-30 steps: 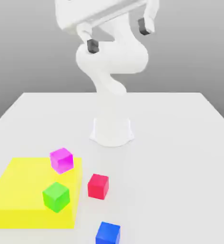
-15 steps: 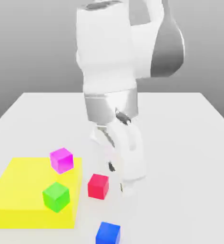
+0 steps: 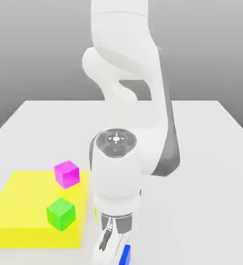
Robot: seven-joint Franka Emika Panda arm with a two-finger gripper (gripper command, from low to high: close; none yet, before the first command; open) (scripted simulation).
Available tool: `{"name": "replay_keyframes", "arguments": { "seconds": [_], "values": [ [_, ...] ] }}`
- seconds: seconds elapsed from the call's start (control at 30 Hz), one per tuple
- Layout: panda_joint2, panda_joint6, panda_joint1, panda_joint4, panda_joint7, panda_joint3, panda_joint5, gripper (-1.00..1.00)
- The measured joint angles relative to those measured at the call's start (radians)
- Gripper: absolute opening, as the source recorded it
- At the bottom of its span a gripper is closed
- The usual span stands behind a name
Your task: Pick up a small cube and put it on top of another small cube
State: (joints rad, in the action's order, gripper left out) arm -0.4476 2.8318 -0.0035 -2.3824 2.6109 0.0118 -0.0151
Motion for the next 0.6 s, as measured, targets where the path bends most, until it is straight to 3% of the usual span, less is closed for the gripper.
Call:
{"name": "replay_keyframes", "arguments": {
  "seconds": [0.13, 0.3, 0.6],
  "values": [
    [-0.007, 0.007, 0.0, 0.001, 0.001, 0.0, 0.0, -1.0],
    [0.149, -0.115, -0.005, -0.035, -0.013, 0.001, -0.004, -1.0],
    [0.422, -0.243, -0.155, -0.201, -0.483, -0.001, -0.161, -1.0]
  ]
}}
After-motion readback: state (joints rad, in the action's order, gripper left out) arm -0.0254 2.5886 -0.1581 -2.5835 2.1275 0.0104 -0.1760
